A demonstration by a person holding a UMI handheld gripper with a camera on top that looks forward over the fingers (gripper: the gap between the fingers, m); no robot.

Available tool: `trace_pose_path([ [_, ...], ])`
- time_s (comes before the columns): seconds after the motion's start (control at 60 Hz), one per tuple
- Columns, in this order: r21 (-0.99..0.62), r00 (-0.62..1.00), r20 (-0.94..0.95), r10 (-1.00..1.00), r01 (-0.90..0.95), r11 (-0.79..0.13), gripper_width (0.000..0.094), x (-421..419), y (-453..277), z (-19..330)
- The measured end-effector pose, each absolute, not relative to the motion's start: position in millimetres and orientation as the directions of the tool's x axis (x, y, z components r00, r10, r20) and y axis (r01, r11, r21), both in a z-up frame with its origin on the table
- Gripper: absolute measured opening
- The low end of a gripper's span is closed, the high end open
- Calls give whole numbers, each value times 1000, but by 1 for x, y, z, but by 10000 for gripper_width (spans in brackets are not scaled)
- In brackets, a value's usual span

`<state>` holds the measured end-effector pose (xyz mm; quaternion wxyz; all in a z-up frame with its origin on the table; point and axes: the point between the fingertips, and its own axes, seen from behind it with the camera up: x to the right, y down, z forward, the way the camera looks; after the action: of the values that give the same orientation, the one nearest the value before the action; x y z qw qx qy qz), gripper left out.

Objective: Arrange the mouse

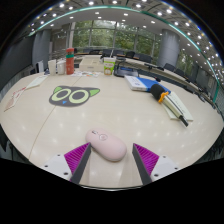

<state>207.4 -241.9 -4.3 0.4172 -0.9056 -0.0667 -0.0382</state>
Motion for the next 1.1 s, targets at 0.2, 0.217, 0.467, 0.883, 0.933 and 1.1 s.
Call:
trace_pose_path([
  [0.2, -761, 992, 96, 88, 130, -636, 839, 209, -205, -7],
  [0.217, -761, 992, 93, 88, 127, -636, 834, 208, -203, -7],
  [0.467, -770, 995, 29, 94, 82, -632, 557, 206, -175, -11],
  [0.883, -777, 997, 66, -26, 35, -628, 346, 216, -174, 10],
  [0.933, -797, 996, 69, -52, 24, -603, 347, 220, -167, 34],
  [1.1, -865, 991, 94, -96, 33, -500, 347, 200, -132, 129],
])
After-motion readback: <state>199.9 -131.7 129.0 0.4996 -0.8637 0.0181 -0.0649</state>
